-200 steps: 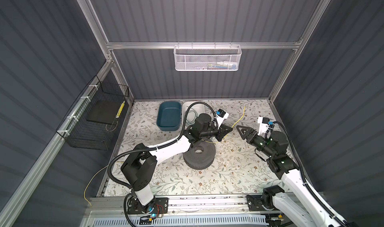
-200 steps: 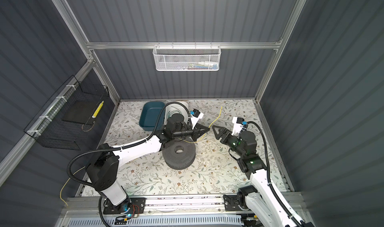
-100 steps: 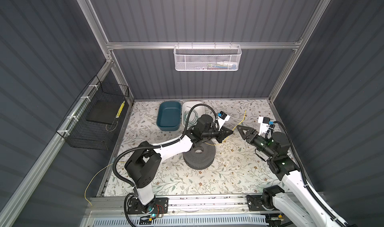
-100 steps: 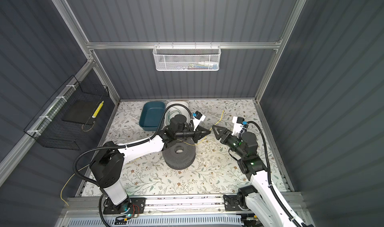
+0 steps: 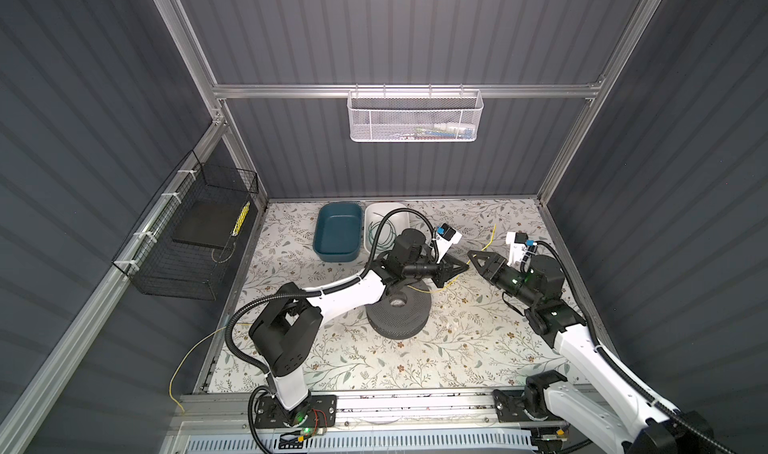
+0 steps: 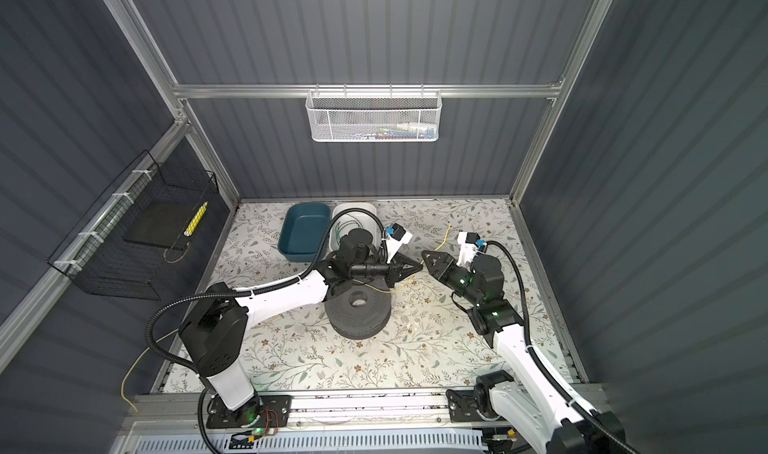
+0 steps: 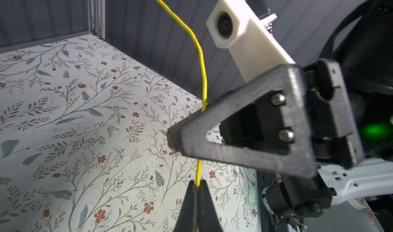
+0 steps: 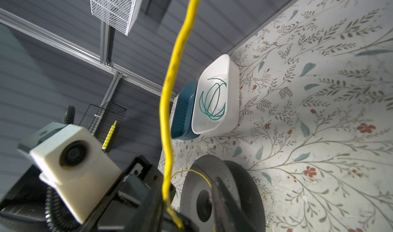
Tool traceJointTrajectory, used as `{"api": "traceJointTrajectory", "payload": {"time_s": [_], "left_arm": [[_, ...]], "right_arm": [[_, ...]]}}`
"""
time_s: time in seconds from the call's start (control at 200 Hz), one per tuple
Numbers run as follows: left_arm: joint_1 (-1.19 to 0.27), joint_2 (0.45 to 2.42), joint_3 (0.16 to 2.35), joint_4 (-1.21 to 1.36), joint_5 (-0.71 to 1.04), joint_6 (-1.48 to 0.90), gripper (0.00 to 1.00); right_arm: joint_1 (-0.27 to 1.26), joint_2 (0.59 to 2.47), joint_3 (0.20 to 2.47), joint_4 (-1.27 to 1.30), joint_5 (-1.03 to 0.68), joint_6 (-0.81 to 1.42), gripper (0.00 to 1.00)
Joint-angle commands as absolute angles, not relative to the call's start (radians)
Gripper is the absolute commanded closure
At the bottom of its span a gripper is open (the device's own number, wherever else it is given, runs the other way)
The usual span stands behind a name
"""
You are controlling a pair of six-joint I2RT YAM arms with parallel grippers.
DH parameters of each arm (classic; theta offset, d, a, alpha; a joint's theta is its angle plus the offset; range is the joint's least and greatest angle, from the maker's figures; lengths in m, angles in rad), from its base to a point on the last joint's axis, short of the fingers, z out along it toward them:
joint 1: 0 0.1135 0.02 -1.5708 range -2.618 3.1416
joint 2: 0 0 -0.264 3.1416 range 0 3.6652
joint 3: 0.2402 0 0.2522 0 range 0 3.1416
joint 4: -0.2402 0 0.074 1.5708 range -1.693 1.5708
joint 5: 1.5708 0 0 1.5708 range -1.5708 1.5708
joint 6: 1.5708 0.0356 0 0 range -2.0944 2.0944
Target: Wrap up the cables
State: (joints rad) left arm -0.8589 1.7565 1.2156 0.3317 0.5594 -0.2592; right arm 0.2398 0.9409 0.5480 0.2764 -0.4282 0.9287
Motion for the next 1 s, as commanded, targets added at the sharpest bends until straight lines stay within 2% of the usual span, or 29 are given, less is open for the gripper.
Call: {"api": "traceJointTrajectory", "payload": {"time_s": [0.0, 0.09, 0.22, 0.42, 0.465, 0.535, 0.6, 0.66, 0.75, 0.925, 0.995], "left_arm": [[-0.867, 1.729, 1.227, 0.334, 0.619, -0.256, 1.0], [-0.87, 1.719, 1.223, 0.325, 0.621, -0.246, 1.0], [-0.869, 1.71, 1.225, 0.302, 0.624, -0.229, 1.0], [-0.869, 1.706, 1.223, 0.293, 0.624, -0.224, 0.97], [-0.869, 1.706, 1.223, 0.294, 0.624, -0.225, 0.89], [-0.869, 1.698, 1.228, 0.273, 0.618, -0.216, 0.59], [-0.867, 1.668, 1.23, 0.218, 0.586, -0.184, 0.48], [-0.864, 1.616, 1.217, 0.137, 0.467, -0.148, 0.38], [-0.864, 1.515, 1.197, -0.036, 0.145, -0.144, 0.26], [-0.862, 1.283, 1.122, -0.422, -0.51, -0.313, 0.17], [-0.862, 1.207, 1.092, -0.595, -0.65, -0.437, 0.15]], "right_arm": [[0.249, 0.969, 0.59, 0.357, -0.457, 0.953, 0.79], [0.25, 0.974, 0.599, 0.355, -0.459, 0.949, 0.92], [0.25, 0.949, 0.603, 0.332, -0.436, 0.935, 1.0], [0.251, 0.943, 0.602, 0.33, -0.436, 0.932, 1.0], [0.252, 0.941, 0.603, 0.328, -0.434, 0.93, 1.0], [0.25, 0.927, 0.614, 0.308, -0.417, 0.912, 1.0], [0.241, 0.907, 0.644, 0.256, -0.387, 0.88, 1.0], [0.219, 0.893, 0.682, 0.215, -0.38, 0.858, 1.0], [0.165, 0.894, 0.739, 0.17, -0.399, 0.853, 1.0], [0.12, 0.93, 0.803, 0.17, -0.452, 0.85, 1.0], [0.118, 0.948, 0.811, 0.187, -0.462, 0.858, 1.0]]}}
